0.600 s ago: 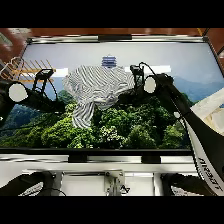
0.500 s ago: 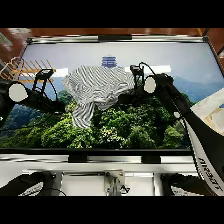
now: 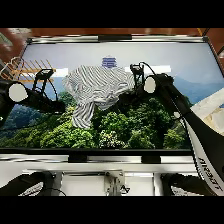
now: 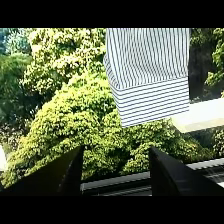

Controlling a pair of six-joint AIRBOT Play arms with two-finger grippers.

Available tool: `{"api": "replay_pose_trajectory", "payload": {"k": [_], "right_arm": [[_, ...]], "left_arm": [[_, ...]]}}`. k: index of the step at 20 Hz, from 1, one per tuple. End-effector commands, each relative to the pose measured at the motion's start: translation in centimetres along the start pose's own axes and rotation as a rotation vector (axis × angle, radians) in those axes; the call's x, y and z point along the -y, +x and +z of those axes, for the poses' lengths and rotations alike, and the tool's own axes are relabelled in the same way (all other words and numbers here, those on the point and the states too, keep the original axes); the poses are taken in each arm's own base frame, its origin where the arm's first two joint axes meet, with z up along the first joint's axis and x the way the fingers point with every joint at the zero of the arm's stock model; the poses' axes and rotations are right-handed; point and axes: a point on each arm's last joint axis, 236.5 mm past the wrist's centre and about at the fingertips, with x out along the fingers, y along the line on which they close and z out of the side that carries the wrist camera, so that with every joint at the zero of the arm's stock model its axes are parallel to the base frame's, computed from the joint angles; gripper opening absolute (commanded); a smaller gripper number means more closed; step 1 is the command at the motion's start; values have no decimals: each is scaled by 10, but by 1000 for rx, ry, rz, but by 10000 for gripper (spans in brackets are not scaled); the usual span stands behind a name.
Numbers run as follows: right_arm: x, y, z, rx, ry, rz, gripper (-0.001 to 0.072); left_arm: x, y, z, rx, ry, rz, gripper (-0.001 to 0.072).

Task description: Fold the shirts.

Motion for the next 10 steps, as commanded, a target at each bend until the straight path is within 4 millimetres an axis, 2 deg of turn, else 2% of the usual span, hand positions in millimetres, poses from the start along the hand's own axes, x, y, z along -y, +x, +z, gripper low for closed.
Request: {"api": "replay_pose_trajectory", "payload": {"k": [1,2,3,5,8,10], "right_arm": [[1,2,19,78,7,-2,471],[-1,3,29,119,30,10,485],[-4,5,39,154,52,24,660],[-5,10,51,198,75,38,675],[2,14,60,210,159,86,675],[10,15,71,209,274,179,674]], "left_arm": [[0,0,0,0,0,0,464],[0,0,0,-1,0,0,464],[0,0,0,0,-1,0,464],[2,2,8,30,-2,-7,464],[8,6,46,175,-12,-35,464],[10,12,59,213,-18,-46,464]]}}
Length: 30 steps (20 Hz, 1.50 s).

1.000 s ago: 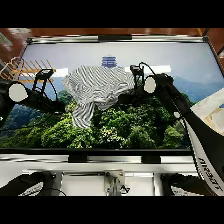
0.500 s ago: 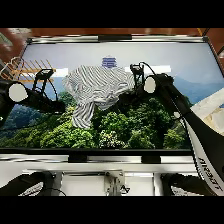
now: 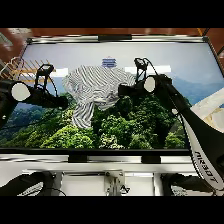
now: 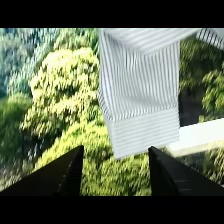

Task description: Fold the shirts.

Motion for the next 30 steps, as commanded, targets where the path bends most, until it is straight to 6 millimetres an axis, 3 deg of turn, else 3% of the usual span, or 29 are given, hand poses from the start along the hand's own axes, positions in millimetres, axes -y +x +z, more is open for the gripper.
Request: {"api": "replay_pose_trajectory", "payload": {"k": [1,3,5,7,10,13,17,20,21,23,25,26,27,28,30], "right_arm": [[1,4,24,29,179,152,672],[9,6,36,33,260,230,672],[18,19,35,11,317,242,672],[15,39,25,-36,359,268,672],[-6,66,9,-97,403,343,672],[-14,88,-6,-141,436,357,672],[-32,100,0,-112,512,407,672],[-51,111,-1,-72,512,414,672],[-53,116,-7,-85,513,411,672],[-59,123,-16,-119,538,424,672],[-70,128,-20,-122,555,450,668],[-70,129,-16,-100,544,451,512],[-71,128,-15,-90,530,456,172],[-74,125,-13,-90,505,471,95],[-87,100,-15,-116,296,544,90]], "left_arm": [[4,12,28,100,-10,-19,465],[1,25,27,79,-13,-12,459],[-1,45,37,99,-55,-11,464],[-6,72,46,106,-111,-11,667],[-25,109,41,7,-229,-25,666],[-37,135,43,-51,-327,-90,665],[-35,163,60,-20,-353,-156,664],[-29,169,82,62,-429,-207,661],[-30,169,85,74,-433,-206,635],[-32,169,86,77,-430,-204,310],[-32,168,86,79,-428,-204,201],[-32,167,87,81,-417,-205,81],[-30,163,90,83,-374,-209,74],[-27,156,95,93,-318,-214,65],[-20,123,118,157,-196,-225,60]]}}
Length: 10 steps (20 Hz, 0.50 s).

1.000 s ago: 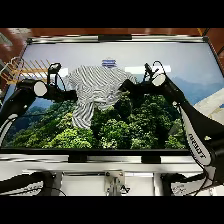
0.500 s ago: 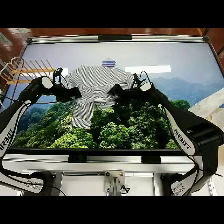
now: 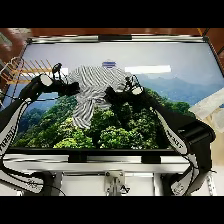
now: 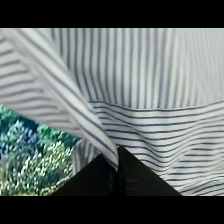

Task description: Fold the shirts.

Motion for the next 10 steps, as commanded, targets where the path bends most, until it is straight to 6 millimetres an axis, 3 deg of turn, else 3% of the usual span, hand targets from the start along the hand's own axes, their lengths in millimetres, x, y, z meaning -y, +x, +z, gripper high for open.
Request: {"api": "replay_pose_trajectory", "payload": {"k": [1,3,6,9,10], "right_arm": [[-34,-26,-22,-136,-270,92,90],[-65,-68,-32,-213,-373,139,90],[-140,-155,-54,-268,-498,252,90],[-209,-236,-93,-267,-628,314,90],[-223,-259,-106,-246,-683,302,90]], "left_arm": [[34,-44,30,70,191,-46,59],[76,-101,51,152,293,-90,58],[149,-214,51,297,455,-171,58],[209,-329,12,444,534,-277,58],[220,-358,-6,466,560,-306,58]]}}
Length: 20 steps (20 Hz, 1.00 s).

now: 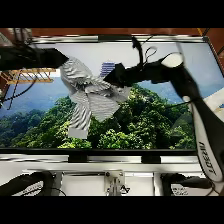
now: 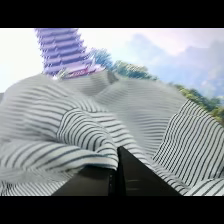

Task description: Fold the shirts.

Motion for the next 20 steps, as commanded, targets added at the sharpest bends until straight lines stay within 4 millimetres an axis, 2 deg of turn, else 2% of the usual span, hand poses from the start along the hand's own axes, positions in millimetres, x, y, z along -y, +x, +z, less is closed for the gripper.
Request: {"api": "replay_pose_trajectory", "payload": {"k": [1,2,3,4,6,8,9,10,13,16,18,20], "right_arm": [[-95,-58,-31,-46,-161,-16,90],[-108,-71,-41,-47,-185,-60,90],[-112,-82,-51,-55,-195,-118,91],[-108,-93,-61,-62,-186,-198,90],[-79,-112,-75,-91,-154,-379,90],[-46,-116,-88,-167,-113,-505,90],[-30,-110,-94,-214,-91,-538,90],[-16,-99,-100,-265,-68,-550,90],[29,-51,-131,-473,-1,-533,91],[79,-13,-159,-666,57,-523,91],[114,1,-164,-711,135,-534,91],[146,7,-161,-703,211,-551,91]], "left_arm": [[84,-111,14,109,88,-100,58],[94,-133,7,105,81,-109,58],[96,-147,-3,81,68,-95,58],[91,-155,-15,40,54,-63,58],[75,-154,-45,-82,34,2,58],[62,-128,-67,-174,2,10,58],[53,-109,-82,-233,-21,15,58],[43,-88,-102,-307,-47,21,58],[12,-27,-178,-572,-64,14,58],[-12,17,-241,-788,-84,-5,58],[-26,43,-265,-861,-111,-6,58],[-44,73,-283,-876,-146,15,58]]}}
